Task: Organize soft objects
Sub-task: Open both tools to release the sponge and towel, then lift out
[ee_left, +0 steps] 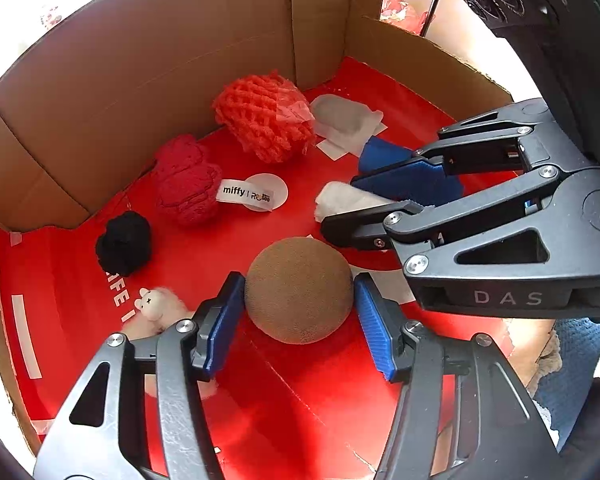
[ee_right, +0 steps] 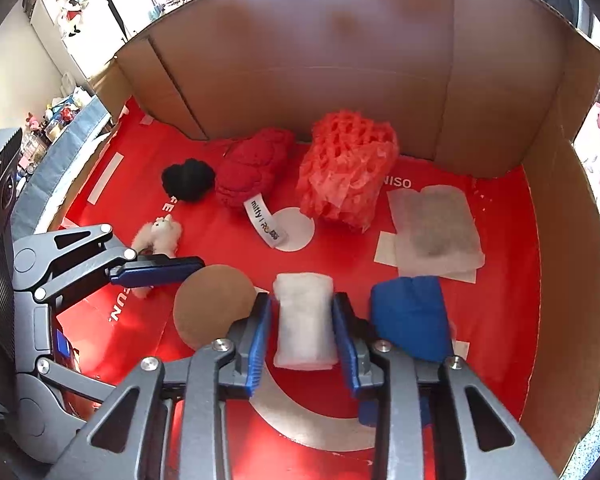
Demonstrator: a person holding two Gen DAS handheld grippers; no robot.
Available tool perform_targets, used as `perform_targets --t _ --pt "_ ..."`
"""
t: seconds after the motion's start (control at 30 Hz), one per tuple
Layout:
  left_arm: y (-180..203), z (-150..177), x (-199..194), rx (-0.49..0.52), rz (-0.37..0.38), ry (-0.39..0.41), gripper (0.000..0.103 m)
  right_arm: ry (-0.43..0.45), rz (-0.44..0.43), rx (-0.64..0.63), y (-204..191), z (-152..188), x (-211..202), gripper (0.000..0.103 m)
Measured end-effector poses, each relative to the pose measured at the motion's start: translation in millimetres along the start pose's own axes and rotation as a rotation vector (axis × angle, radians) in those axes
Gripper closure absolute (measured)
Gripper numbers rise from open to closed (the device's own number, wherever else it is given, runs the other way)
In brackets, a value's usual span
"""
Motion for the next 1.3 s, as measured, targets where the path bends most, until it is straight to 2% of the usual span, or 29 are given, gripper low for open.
perform_targets --t 0.2,0.43,0.57,0.67,0.77,0.9,0.97,1.1,1.23,1.3 --pt "-2 0 -2 -0.001 -0.005 0.010 0.042 0.011 0.002 0.008 -1 1 -2 0.067" --pt "-2 1 -9 -0.006 -0.003 0.030 0.042 0.037 -0.002 0.024 3 4 -11 0.061" --pt "-4 5 -24 -0.022 -0.002 0.073 0.035 0.058 -0.002 0.031 4 5 -21 0.057" --pt "-2 6 -41 -0.036 0.001 0.123 0.033 0.087 0.000 0.043 6 7 -34 0.054" --pt "2 10 -61 -0.043 -0.011 0.174 0.026 0.124 0.002 0.050 6 11 -52 0.049" --pt "8 15 -89 -0.070 -0.019 0.259 0.024 0.192 0.021 0.054 5 16 -82 0.042" --pt "10 22 -106 -0.097 -0.021 0.309 0.022 0.232 0.033 0.052 4 21 -99 0.034" --pt "15 35 -132 -0.127 -0.037 0.395 0.011 0.307 0.070 0.035 -2 31 -129 0.027" --pt "25 51 -158 -0.146 -0.050 0.478 0.010 0.392 0.106 0.024 -10 49 -161 0.009" --pt "30 59 -169 -0.157 -0.043 0.519 0.006 0.433 0.115 0.031 -12 60 -174 0.005"
Point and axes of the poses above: each gripper's, at about its wrist camera, not at the fingertips, and x roughly the way its jaws point, y to its right, z to its underside, the point moved 1 cm from there along x, roughly the way its jaws point, and after that the axes turned 9 degrees about z, right-handed, at the moved point
